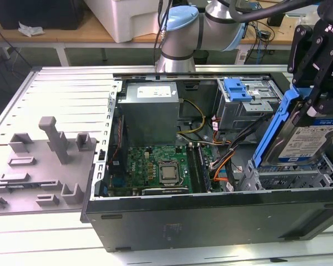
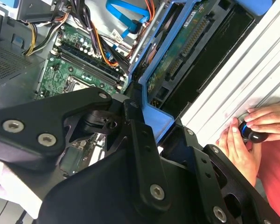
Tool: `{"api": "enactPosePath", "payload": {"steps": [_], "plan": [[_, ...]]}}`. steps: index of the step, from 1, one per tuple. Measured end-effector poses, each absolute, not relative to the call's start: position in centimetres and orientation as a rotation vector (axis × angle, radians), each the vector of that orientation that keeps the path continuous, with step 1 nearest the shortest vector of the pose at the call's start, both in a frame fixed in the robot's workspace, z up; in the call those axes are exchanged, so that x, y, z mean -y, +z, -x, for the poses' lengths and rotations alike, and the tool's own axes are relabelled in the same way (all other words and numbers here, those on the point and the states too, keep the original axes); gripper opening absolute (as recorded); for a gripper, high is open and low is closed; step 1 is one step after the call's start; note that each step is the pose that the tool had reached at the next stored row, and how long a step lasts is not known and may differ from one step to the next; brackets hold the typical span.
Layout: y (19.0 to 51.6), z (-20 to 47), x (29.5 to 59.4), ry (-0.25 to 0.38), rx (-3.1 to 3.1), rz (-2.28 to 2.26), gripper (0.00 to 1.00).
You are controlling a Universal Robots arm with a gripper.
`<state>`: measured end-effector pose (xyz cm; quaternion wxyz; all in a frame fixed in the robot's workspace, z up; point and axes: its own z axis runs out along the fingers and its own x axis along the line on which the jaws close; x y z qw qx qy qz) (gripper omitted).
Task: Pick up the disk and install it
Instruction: 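Insert the disk into the insertion slot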
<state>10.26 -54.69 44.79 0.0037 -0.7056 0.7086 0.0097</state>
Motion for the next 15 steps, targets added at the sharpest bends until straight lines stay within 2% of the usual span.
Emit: {"api": "enactPosePath", "payload": {"steps": [15], "plan": [[44.50,-10.26,54.70,0.031,-2.218,2.214,0.37]]}}
